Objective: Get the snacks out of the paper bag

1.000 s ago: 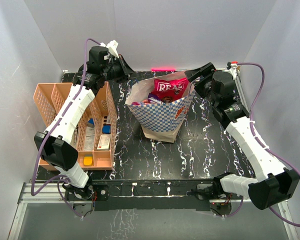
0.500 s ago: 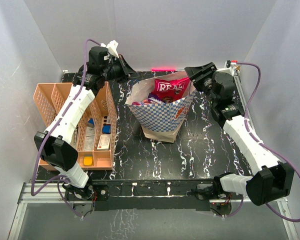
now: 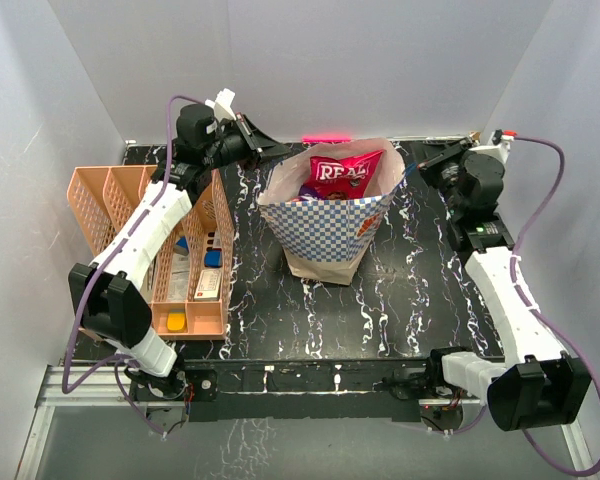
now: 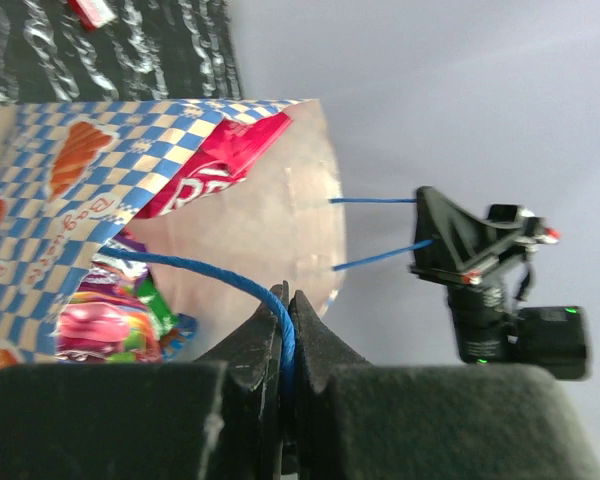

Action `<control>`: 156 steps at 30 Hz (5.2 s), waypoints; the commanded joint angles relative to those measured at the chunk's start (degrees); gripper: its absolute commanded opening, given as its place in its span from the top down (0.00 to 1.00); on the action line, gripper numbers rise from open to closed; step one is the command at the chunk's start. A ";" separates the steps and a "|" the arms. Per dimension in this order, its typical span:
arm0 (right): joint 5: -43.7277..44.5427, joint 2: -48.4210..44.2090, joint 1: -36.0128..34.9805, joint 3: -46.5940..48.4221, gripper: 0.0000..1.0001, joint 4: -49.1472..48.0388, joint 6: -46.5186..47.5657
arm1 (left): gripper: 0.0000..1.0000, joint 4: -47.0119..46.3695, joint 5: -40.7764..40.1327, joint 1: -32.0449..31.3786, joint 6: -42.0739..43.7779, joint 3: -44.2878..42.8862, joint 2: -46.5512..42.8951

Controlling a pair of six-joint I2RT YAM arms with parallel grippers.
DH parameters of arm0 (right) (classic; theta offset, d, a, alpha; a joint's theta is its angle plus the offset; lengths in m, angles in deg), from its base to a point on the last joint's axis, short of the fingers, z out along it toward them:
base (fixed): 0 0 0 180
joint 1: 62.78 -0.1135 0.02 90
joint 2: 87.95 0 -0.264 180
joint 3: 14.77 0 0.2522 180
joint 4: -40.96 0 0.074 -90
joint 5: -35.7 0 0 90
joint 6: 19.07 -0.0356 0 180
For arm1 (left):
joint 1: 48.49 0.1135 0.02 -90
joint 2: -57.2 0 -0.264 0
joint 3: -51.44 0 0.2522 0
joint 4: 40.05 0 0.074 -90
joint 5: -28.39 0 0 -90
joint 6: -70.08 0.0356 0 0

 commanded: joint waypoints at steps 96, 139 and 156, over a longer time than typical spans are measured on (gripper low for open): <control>-62.06 -3.81 0.13 20.54 0.92 30.79 27.72 | 0.43 9.36 -37.71 -36.38 43.00 11.60 -8.70; -31.94 -14.04 0.13 17.96 0.93 42.23 35.98 | 1.00 11.81 -33.78 -37.08 48.60 -1.18 -7.60; -2.17 -14.09 0.13 21.70 0.92 42.70 42.52 | 1.00 31.12 -39.98 -37.06 54.81 -18.79 -18.98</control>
